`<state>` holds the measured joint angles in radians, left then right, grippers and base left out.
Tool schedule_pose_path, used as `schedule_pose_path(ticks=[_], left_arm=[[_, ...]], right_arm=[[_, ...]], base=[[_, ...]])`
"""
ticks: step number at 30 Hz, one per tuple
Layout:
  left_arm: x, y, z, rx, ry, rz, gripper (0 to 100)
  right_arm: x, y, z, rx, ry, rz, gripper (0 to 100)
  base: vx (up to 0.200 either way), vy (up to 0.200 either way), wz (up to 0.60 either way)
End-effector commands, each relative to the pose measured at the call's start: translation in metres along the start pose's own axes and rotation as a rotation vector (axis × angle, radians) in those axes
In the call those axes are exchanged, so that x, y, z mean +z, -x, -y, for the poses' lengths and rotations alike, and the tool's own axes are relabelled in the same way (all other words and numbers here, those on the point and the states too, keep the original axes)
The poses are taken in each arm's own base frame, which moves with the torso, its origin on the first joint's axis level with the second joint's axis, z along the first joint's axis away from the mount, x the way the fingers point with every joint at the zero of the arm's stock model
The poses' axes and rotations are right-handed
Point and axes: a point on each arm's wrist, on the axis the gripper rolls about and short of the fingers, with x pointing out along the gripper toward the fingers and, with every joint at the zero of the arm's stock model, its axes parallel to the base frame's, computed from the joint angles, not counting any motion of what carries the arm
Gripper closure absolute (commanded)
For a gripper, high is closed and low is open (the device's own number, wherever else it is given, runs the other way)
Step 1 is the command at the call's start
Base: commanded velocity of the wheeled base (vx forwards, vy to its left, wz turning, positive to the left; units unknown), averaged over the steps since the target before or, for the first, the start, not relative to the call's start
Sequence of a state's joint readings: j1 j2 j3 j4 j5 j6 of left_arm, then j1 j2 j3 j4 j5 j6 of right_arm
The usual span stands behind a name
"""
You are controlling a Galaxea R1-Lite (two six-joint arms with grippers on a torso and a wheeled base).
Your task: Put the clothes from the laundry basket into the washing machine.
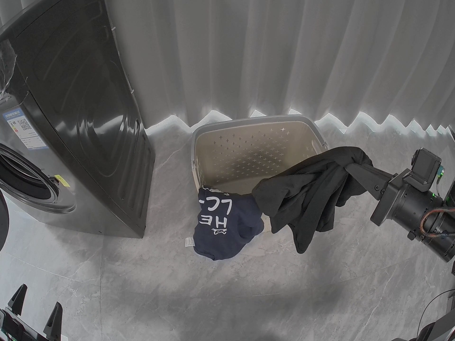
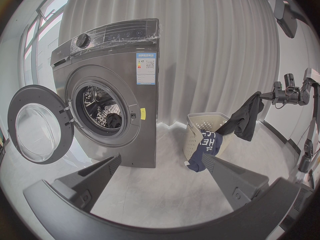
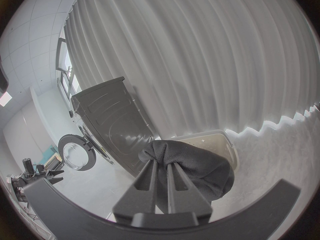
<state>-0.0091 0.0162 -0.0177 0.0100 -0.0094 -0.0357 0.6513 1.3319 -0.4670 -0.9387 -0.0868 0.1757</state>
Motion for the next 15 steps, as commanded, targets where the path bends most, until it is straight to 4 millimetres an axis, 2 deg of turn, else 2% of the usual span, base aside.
schedule_pose_path(ticks=[1,15], left_arm=[[-0.0048,-0.0002,-0.0002,0.000,0.001,-0.004,0],[-0.0048,-0.0002,-0.0002,0.000,0.003,-0.004,0]], right_arm=[[0.0015,0.0000,0.0002,-0.013,-0.001,0.008,100],[0.0025,-0.0002,-0.0009,-0.010,-0.002,0.014,100]], base=[[0.000,0.200,0.00],[0.000,0.200,0.00]])
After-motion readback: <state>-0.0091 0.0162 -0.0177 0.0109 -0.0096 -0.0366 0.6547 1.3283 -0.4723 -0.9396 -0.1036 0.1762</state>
